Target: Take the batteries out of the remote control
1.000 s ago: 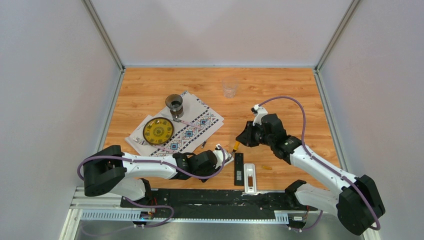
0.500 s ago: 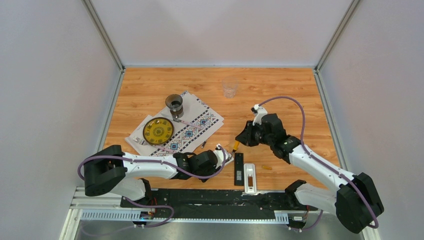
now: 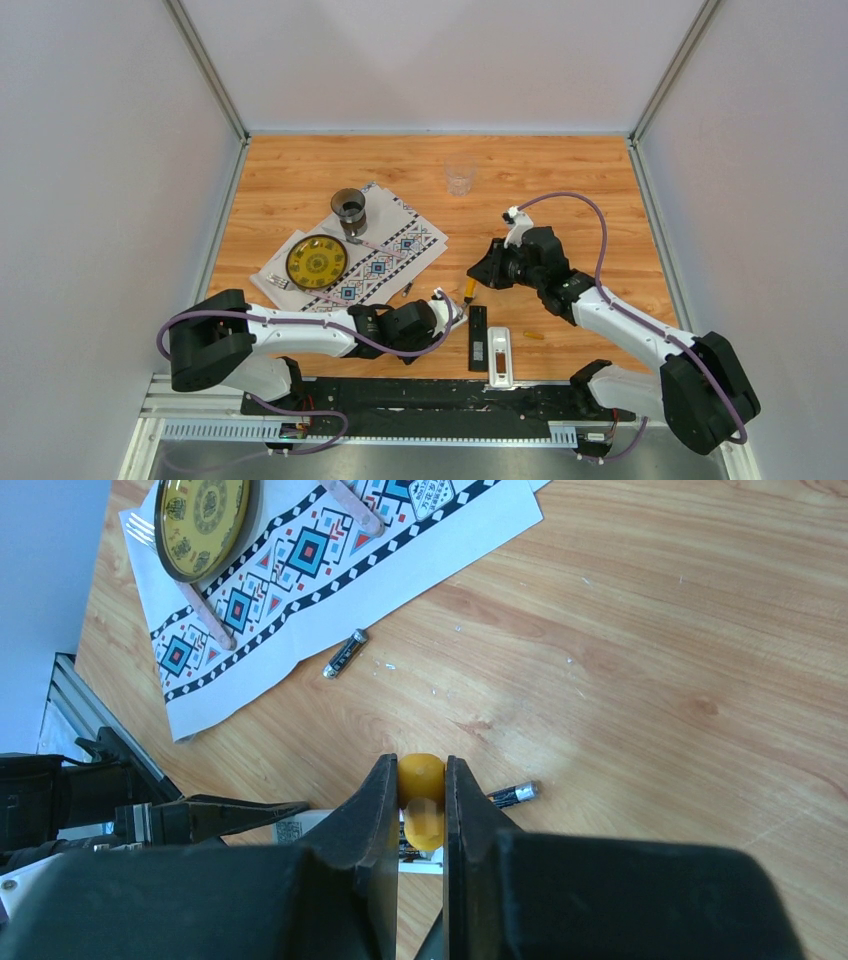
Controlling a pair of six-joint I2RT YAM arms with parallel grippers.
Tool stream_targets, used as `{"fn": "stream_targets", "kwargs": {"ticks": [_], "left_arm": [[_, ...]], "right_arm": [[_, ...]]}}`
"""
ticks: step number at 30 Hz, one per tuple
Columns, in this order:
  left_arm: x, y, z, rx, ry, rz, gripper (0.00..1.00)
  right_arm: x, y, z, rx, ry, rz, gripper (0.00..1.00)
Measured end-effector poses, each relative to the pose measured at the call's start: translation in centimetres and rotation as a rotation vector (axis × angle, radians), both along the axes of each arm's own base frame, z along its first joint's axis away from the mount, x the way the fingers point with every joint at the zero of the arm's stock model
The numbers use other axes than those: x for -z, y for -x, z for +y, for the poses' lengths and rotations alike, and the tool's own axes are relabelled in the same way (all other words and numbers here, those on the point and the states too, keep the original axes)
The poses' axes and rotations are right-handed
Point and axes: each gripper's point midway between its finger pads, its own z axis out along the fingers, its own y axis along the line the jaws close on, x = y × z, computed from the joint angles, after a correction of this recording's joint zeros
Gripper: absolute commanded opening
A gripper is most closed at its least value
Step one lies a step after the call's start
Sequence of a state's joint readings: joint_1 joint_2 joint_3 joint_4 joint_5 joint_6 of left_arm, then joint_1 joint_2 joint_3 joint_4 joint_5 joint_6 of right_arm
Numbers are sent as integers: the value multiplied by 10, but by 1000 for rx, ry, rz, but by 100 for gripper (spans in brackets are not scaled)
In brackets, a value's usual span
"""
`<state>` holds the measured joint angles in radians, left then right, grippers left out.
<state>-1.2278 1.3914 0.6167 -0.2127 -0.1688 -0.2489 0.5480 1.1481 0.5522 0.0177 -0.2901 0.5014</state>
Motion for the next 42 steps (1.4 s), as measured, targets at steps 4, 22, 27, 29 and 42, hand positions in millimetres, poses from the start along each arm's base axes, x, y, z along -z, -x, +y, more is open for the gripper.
{"fn": "stream_targets", "kwargs": {"ticks": [4,22,27,29,42], "left_arm": [[0,0,0,-1,-2,0,0],[0,-1,0,-4,-12,0,0],[0,-1,0,-6,-11,1,0],[0,-1,0,-6,-11,2,0],[0,-1,0,-7,-11,1,0]], "right_arm": [[1,-1,0,10,-22,9,0],[4,-7,2,56,-102,32,0],[2,-6,2,53,-110,32,0],[0,-5,2,52,-114,31,0],[-33,33,27,-113,-269,109,0]]}}
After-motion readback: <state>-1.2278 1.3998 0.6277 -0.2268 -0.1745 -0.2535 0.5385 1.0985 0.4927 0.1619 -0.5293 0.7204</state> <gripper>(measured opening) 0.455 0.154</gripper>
